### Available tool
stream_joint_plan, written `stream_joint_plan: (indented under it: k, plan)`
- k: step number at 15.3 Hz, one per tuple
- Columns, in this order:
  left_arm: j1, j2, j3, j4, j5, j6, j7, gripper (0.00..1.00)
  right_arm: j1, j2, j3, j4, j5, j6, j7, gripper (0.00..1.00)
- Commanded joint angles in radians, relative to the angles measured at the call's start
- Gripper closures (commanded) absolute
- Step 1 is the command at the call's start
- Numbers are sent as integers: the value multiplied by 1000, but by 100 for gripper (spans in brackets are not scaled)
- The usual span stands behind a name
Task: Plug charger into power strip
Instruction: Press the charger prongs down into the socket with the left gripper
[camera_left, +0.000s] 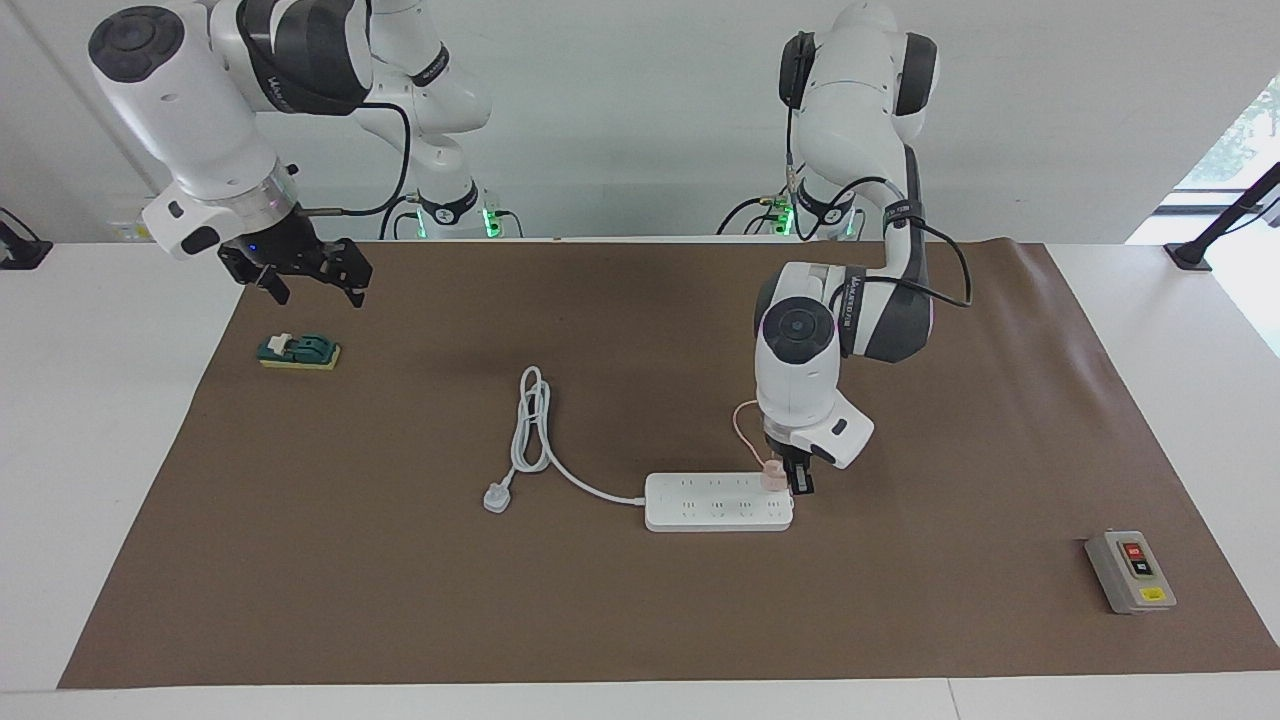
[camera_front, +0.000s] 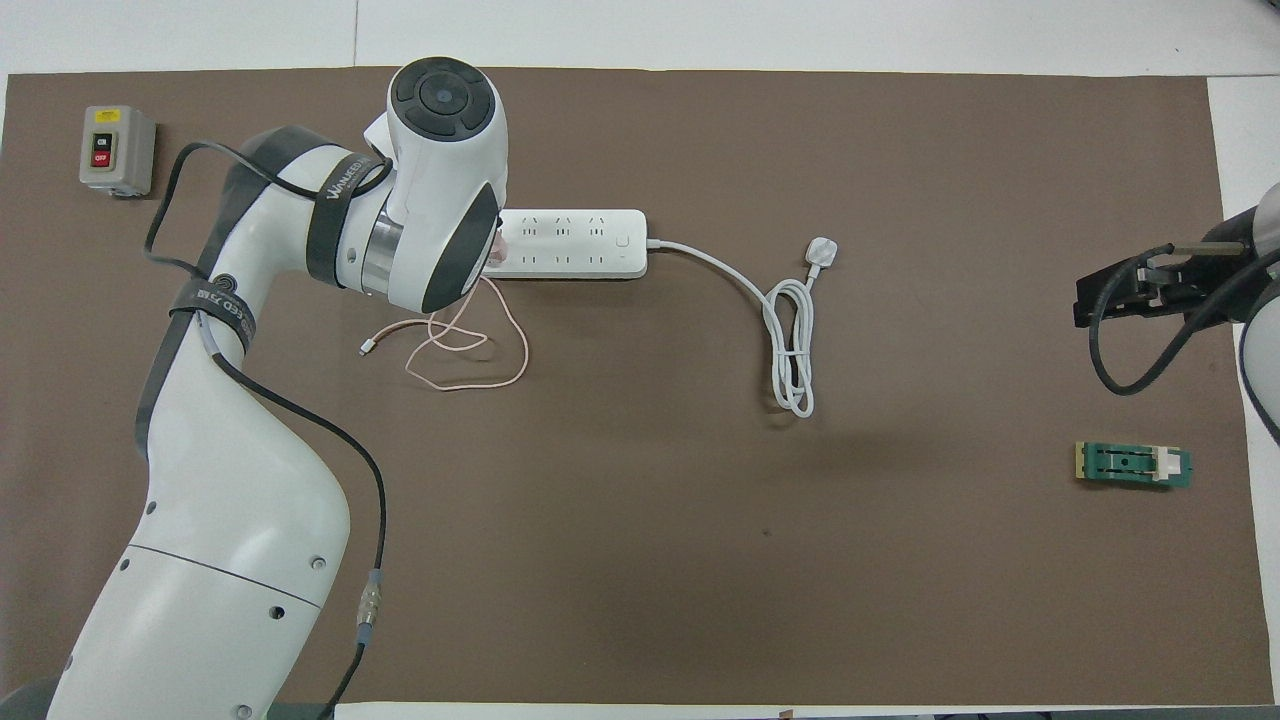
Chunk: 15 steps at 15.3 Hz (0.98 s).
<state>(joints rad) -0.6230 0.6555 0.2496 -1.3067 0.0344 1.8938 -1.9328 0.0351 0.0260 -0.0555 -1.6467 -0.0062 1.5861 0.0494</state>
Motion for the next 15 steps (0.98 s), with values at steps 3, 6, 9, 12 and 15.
stream_joint_plan:
  k: [3,6,9,12,15]
  plan:
    - [-9,-33,5,-75,7,50,-6,100,-12,2,6,4,-20,-14,-17,0]
    - [-9,-40,5,-94,7,53,-6,100,-12,0,6,4,-20,-14,-17,0]
    - [-8,-40,7,-95,7,54,-6,100,-12,0,6,4,-20,-14,-17,0]
    - [-4,-40,5,-95,7,56,-6,100,-12,0,6,4,-20,-14,-17,0]
    - [-3,-40,7,-97,9,61,-6,100,-12,0,6,4,-20,-15,-17,0]
